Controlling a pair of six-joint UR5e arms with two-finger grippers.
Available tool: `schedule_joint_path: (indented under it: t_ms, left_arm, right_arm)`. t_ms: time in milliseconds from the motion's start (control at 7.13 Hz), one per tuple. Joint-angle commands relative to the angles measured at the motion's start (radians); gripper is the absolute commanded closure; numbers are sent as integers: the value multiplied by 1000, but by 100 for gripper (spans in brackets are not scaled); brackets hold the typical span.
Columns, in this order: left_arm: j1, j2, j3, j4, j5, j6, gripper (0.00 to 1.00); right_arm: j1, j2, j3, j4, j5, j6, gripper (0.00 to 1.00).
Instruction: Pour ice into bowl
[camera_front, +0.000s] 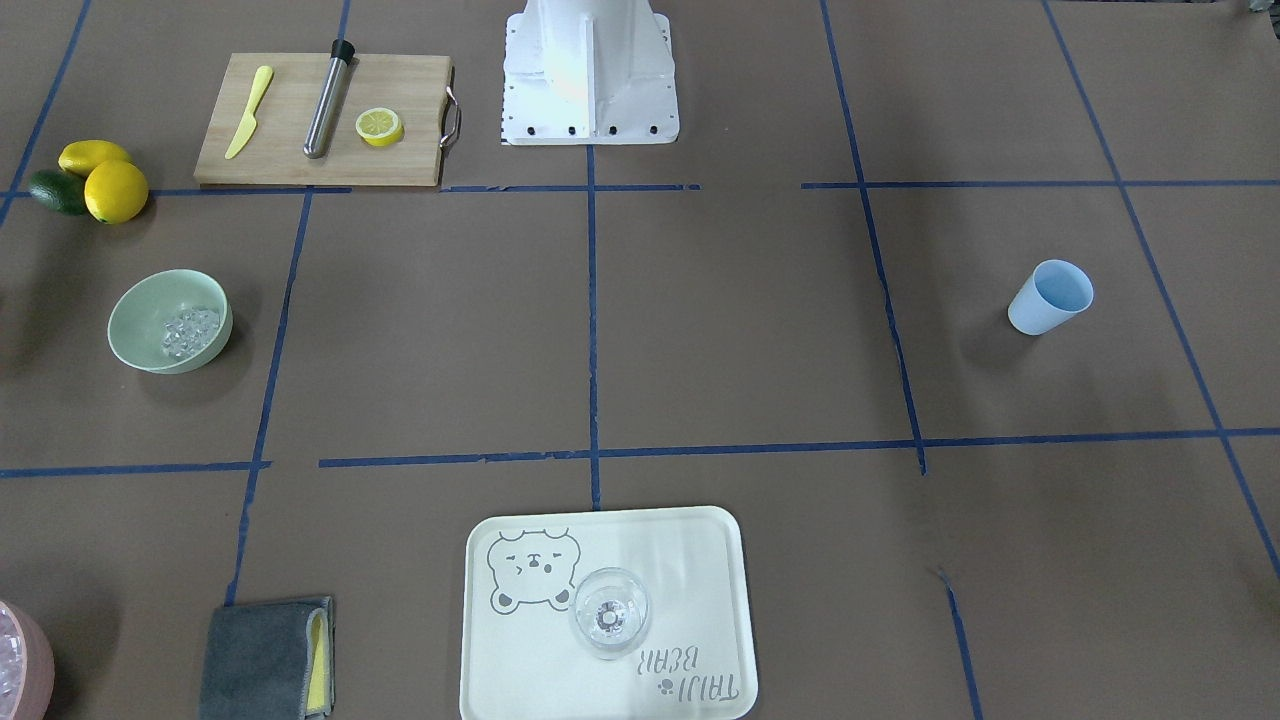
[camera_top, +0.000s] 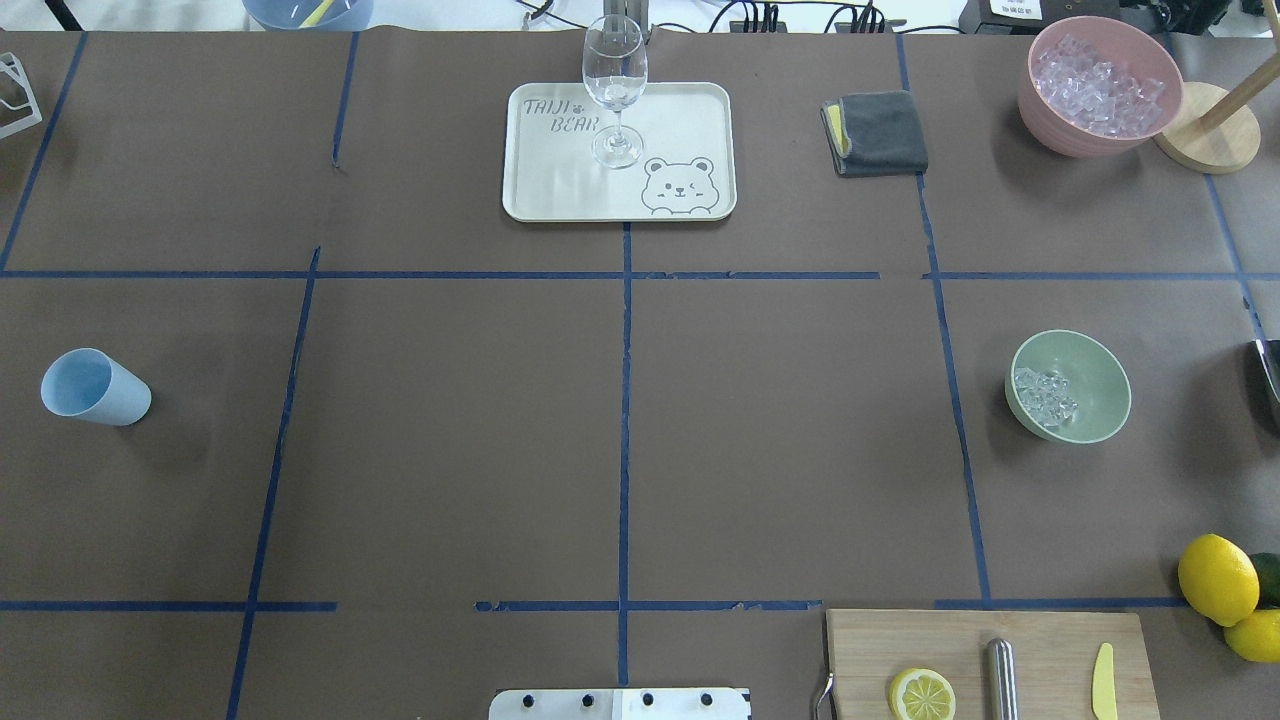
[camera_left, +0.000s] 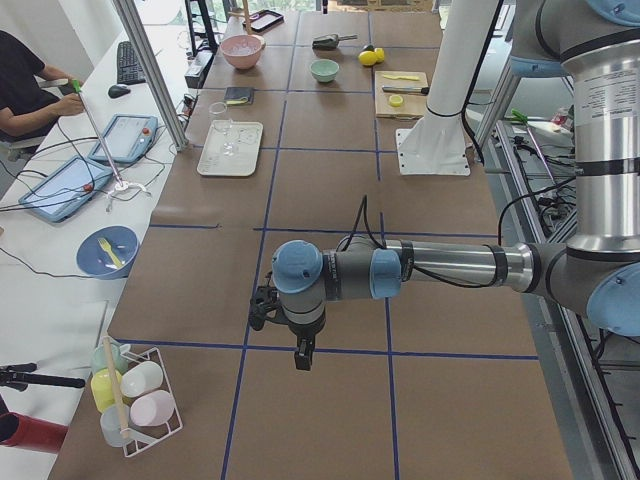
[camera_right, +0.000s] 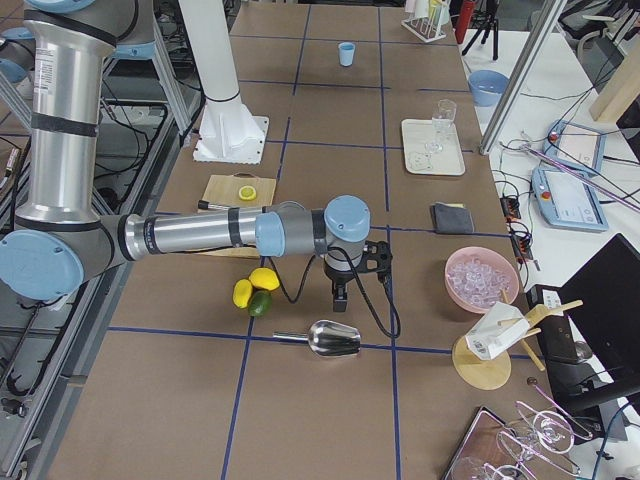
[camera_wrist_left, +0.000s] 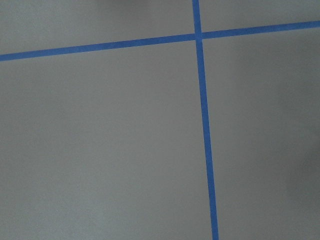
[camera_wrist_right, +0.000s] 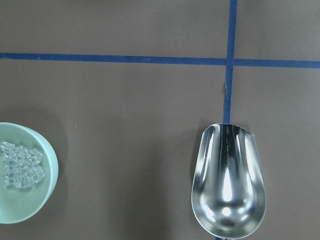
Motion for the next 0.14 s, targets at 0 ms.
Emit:
schedule_joint_path:
  t_ms: [0]
  left_arm:
    - [0,-3,0,-2,-1,0,0]
  right_arm:
    - [0,0,0,1,-2,0,0]
